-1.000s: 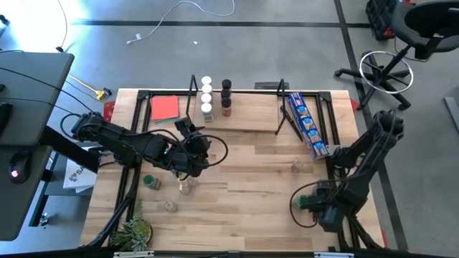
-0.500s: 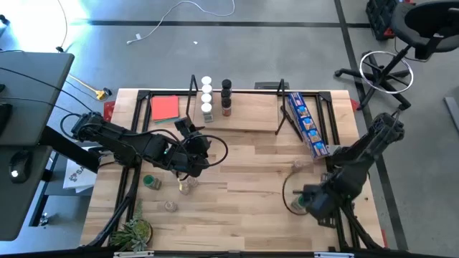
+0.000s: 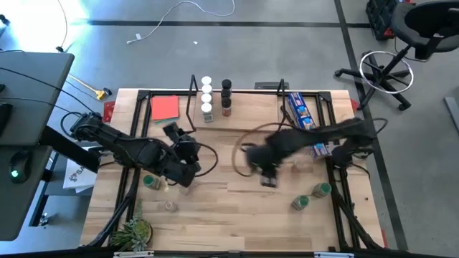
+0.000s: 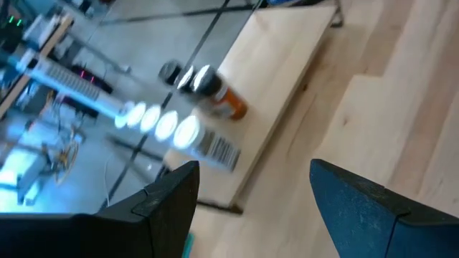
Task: Shelf spices
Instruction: Put the black seasoning bottle on the shelf aligned with the other black seasoning bottles
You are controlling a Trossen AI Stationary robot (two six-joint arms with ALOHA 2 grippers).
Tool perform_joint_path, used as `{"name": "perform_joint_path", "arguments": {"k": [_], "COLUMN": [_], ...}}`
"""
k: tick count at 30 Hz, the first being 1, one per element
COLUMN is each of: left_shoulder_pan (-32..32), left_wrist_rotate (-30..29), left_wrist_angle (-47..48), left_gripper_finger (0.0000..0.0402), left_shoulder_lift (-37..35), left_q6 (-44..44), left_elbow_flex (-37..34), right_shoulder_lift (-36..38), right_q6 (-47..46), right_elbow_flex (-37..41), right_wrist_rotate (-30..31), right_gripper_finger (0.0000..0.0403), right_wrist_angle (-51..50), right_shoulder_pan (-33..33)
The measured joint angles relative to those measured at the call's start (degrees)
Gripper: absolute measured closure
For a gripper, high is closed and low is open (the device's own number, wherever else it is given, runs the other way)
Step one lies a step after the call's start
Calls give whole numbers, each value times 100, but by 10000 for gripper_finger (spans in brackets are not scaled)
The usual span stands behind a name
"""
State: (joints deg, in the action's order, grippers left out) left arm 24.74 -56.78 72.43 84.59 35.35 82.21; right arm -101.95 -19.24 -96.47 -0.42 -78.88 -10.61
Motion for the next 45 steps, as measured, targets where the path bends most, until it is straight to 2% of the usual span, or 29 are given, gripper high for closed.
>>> {"name": "perform_joint_path", "arguments": {"k": [4,9,17,21,25,33,35,37,40,43,45], "left_shoulder_pan": [289,675,971,1096,1216,1198,1129,1055,819,501,232], "left_wrist_rotate": [-8,59,-55,-10,-33,-27,134,273,688,1035,1272], "left_wrist_angle": [983,1767,1732,1750,1765,1630,1413,1077,427,-723,-1845], "left_gripper_finger": [140,140,140,140,140,140,140,141,147,151,151], "left_shoulder_lift": [-32,-32,-12,-32,-133,-139,-139,-148,-246,-386,-475], "left_q6": [1262,2505,2943,3180,3371,3595,3398,3033,2604,1915,987], "left_elbow_flex": [0,0,0,0,-2,-2,-14,-166,-632,-1377,-1921], "right_shoulder_lift": [-864,-1699,-2589,-2619,-2417,-1695,-1399,-996,-318,486,1075], "right_q6": [1007,1564,1971,2066,2092,2554,2830,2929,2397,1565,1015], "right_elbow_flex": [-323,-1035,-1993,-2171,-2253,-2236,-2021,-1634,-792,298,1035], "right_wrist_rotate": [6,-167,-112,-132,-134,-40,7,-1,117,765,1332], "right_gripper_finger": [212,212,212,153,110,102,102,102,101,101,101], "right_wrist_angle": [790,1052,1197,1329,1308,592,445,373,476,839,1167], "right_shoulder_pan": [663,1304,1746,1736,1716,1535,1363,1150,801,358,49]}}
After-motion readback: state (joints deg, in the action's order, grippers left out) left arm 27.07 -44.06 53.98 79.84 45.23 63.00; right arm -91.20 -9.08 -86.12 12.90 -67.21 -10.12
